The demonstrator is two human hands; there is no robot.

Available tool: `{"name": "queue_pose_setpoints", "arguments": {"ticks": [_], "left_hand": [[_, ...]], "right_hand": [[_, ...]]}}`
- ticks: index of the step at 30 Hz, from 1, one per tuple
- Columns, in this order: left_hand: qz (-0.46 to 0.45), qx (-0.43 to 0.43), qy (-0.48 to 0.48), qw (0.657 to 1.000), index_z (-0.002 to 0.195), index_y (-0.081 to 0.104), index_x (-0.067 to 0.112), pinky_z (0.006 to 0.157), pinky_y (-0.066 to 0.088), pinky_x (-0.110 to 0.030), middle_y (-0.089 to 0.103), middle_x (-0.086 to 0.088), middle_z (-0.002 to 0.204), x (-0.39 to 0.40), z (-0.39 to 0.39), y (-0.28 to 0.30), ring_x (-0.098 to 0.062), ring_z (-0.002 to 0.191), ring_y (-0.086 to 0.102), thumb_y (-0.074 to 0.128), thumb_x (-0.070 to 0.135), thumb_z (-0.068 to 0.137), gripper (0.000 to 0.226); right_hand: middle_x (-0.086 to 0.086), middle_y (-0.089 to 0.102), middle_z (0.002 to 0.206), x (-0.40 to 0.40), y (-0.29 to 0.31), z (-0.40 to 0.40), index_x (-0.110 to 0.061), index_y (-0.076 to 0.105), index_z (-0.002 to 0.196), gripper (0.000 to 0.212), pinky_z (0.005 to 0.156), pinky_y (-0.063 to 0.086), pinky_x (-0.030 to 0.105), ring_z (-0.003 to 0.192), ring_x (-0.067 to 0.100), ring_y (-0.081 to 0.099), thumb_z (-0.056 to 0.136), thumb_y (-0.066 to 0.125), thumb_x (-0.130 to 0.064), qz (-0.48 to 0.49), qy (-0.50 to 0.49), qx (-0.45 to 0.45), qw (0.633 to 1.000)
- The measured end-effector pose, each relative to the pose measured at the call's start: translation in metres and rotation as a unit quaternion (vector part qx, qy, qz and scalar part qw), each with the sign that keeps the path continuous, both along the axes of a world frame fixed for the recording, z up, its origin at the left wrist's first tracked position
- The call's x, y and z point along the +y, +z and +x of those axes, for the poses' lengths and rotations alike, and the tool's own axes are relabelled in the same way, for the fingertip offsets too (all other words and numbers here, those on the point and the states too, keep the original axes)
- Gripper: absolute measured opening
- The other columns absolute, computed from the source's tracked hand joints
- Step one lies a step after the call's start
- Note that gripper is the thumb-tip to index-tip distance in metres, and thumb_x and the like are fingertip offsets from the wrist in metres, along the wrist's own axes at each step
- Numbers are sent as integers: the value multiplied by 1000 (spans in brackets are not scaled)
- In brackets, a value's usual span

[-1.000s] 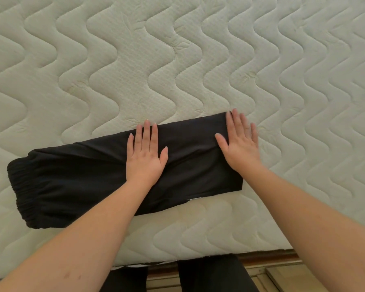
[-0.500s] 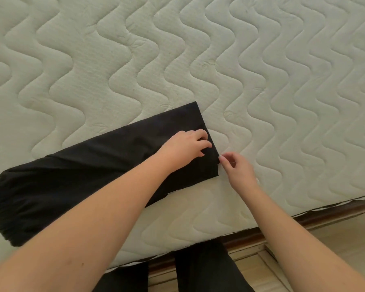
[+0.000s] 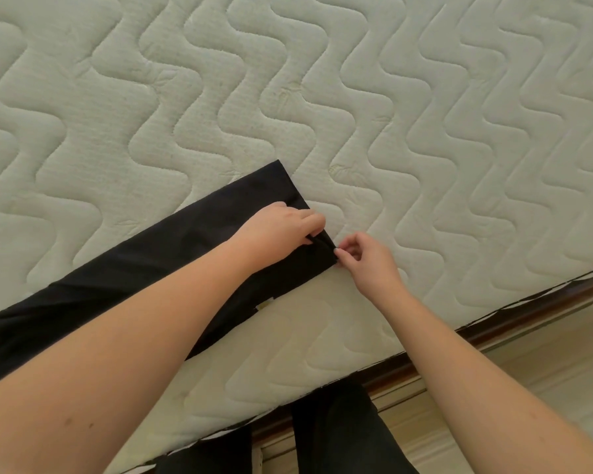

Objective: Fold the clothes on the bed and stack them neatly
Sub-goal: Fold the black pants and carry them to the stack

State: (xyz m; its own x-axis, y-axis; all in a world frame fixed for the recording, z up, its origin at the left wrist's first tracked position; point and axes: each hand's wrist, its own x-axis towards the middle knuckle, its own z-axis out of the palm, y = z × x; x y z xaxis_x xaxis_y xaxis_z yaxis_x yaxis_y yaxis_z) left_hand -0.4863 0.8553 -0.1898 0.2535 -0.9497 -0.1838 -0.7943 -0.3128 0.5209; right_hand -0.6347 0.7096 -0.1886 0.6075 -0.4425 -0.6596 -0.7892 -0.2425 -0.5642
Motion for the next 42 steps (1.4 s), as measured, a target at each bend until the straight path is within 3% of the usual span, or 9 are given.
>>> {"name": "queue_pose_setpoints", "arguments": {"ticks": [5,8,11,14,16,23,28,35,42], "left_hand": [[5,6,56,998,113,67,20,82,44,-36,67,2,109,-1,1,-5,-19,97,63,61,25,95,19],[13,-9,87,996,110,70,20,80,43,-37,66,0,110,-3,-6,-10,-22,96,60,60,28,96,19],[16,-30,124,992,111,69,18,79,43,-37,65,-1,106,-5,-15,-15,-22,92,56,59,28,96,20],[4,-44,153,987,111,69,16,78,40,-36,64,-4,106,-4,-21,-20,-23,94,56,61,27,95,21],[-10,-33,171,985,110,68,14,80,41,-37,62,-6,107,-3,-21,-19,-25,96,57,65,26,93,21],[-129,-71,235,961,125,62,10,95,43,-43,61,-10,124,11,-9,1,-27,114,58,59,23,94,34],[15,-97,324,941,151,33,15,119,21,-42,39,-6,154,57,-6,-8,-23,145,31,41,29,104,50],[146,27,306,940,144,41,25,109,32,-44,51,-3,137,27,46,-7,-26,129,45,65,45,90,63],[184,110,187,959,112,65,22,80,47,-34,61,-1,113,-31,84,17,-20,97,56,75,28,83,31]], "right_hand": [[1,70,92,2,-2,-4,-28,59,99,15,78,55,28,83,14,69,94,63,-14,40,-36,-17,998],[-3,71,93,1,-2,-3,-28,62,102,19,76,51,21,78,6,69,98,53,-11,55,-23,-8,998],[-4,70,91,0,0,0,-28,65,101,22,80,54,32,84,11,68,101,44,-21,67,-32,11,997],[-11,67,93,3,2,1,-33,61,103,10,73,50,21,88,8,66,94,61,-37,86,-19,2,996],[-15,63,88,8,2,2,-39,57,94,17,66,46,15,80,1,62,85,71,-43,55,10,12,998],[-5,64,81,14,-2,8,-21,65,89,16,73,52,35,79,17,62,89,67,-37,-82,32,89,992],[-1,68,91,14,1,1,-17,67,100,21,75,49,32,88,20,64,90,65,-36,-104,53,143,983],[-14,60,86,19,3,7,-27,58,97,26,71,46,27,80,6,58,83,74,-43,-50,44,68,995],[-2,64,91,5,5,1,-18,57,99,19,70,51,32,87,20,64,93,64,-35,-30,-26,56,998]]}}
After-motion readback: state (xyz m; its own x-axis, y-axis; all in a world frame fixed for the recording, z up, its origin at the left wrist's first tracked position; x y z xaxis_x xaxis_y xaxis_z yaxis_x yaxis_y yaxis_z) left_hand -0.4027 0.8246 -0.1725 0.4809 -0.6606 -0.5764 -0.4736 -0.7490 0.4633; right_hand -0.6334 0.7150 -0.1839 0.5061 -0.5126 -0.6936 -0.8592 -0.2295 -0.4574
